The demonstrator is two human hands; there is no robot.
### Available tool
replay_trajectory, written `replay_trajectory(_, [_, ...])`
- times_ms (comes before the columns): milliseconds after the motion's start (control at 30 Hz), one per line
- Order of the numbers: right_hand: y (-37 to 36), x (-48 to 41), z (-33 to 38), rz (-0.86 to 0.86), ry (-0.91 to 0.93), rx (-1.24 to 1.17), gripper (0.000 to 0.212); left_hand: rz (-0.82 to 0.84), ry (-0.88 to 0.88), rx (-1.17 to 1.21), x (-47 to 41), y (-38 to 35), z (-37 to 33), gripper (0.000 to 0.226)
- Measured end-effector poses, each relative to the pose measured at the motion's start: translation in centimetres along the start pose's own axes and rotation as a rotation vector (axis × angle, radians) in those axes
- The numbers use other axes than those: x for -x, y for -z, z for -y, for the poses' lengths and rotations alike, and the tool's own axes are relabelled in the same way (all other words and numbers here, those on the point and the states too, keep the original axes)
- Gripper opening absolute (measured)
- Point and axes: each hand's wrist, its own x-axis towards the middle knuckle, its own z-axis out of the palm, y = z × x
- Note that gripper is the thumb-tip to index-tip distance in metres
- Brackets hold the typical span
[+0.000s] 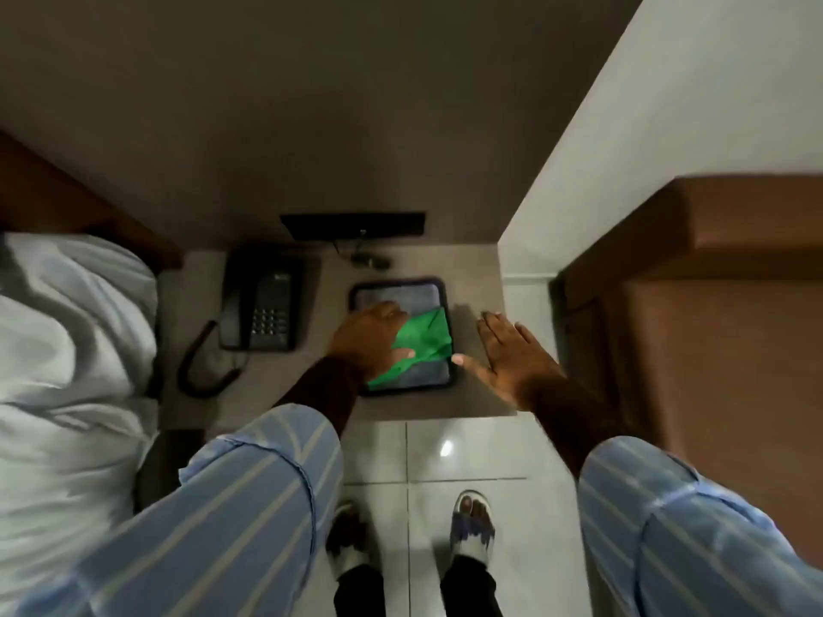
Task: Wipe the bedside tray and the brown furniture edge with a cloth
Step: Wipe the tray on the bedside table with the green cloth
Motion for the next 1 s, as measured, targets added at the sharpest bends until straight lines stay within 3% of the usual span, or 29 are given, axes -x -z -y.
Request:
replay_trajectory(200, [-11.6,-4.7,-4.1,0.037,0.020,-0.053,0.126,0.094,0.133,-0.073,-3.6,-11.9,1.2,0.085])
replay_trajectory(367, [-15.8,-5.6,-5.4,0.047,0.046,-0.039,0.125,-0.028,0.115,-0.226,-4.8,-14.8,2.0,0.056])
replay_trajectory(433, [-16.2,-5.4,-5.5,0.050,0.039,-0.038,0.126,-0.058,0.111,-0.242,-5.4,-14.6,2.1,0.042])
replay_trajectory(567, [-13.9,-5.0,-5.7,0.047,0.050,-0.093,0.125,-0.047,0.142,-0.161,-5.6,-11.4,0.4,0.039])
replay_trajectory(733, [-8.4,-0.9,-5.2,0.001,0.070,-0.074,0.087,-0.137,0.209,-0.039,-2.5,-7.0,-4.1,0.037])
replay_trajectory(1000, [-5.2,10.2,-6.2,-0.091,0.043,-0.051,0.101,-0.146,0.261,0.089,7.0,-3.5,-14.0,0.042])
